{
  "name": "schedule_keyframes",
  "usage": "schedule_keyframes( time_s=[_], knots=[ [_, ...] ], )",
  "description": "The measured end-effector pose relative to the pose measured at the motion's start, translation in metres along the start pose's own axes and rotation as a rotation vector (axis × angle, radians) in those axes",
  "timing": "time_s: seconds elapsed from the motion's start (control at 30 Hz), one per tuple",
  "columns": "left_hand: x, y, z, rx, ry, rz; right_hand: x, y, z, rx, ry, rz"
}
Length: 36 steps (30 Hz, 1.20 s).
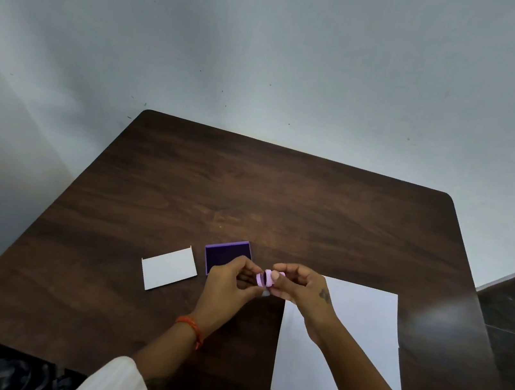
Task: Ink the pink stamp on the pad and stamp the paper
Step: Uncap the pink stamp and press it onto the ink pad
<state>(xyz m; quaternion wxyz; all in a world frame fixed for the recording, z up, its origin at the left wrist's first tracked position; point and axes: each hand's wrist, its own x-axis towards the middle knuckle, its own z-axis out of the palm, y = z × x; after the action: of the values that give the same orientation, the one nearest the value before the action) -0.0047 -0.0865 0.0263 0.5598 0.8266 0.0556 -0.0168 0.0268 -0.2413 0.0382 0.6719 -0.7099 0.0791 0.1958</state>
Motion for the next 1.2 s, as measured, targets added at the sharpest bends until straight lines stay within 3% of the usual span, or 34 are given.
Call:
schedule_keyframes(
  time_s=[0.23,0.6,1.0,1.2],
  knots=[
    [0.001,-0.011,0.009,-0.046,0.003,-0.08,-0.001,0.002,-0.007,0.227,0.072,0.125],
    [-0.001,-0.033,0.02,0.073,-0.076,-0.158,-0.004,0.01,-0.017,0.289,0.152,0.206],
    [-0.006,-0.041,0.015,0.328,-0.063,-0.055,-0.002,0.01,-0.015,0.261,0.133,0.211],
    [-0.004,-0.043,-0.016,0.476,0.17,0.06,0.006,0.01,-0.005,0.163,0.119,0.193]
  ],
)
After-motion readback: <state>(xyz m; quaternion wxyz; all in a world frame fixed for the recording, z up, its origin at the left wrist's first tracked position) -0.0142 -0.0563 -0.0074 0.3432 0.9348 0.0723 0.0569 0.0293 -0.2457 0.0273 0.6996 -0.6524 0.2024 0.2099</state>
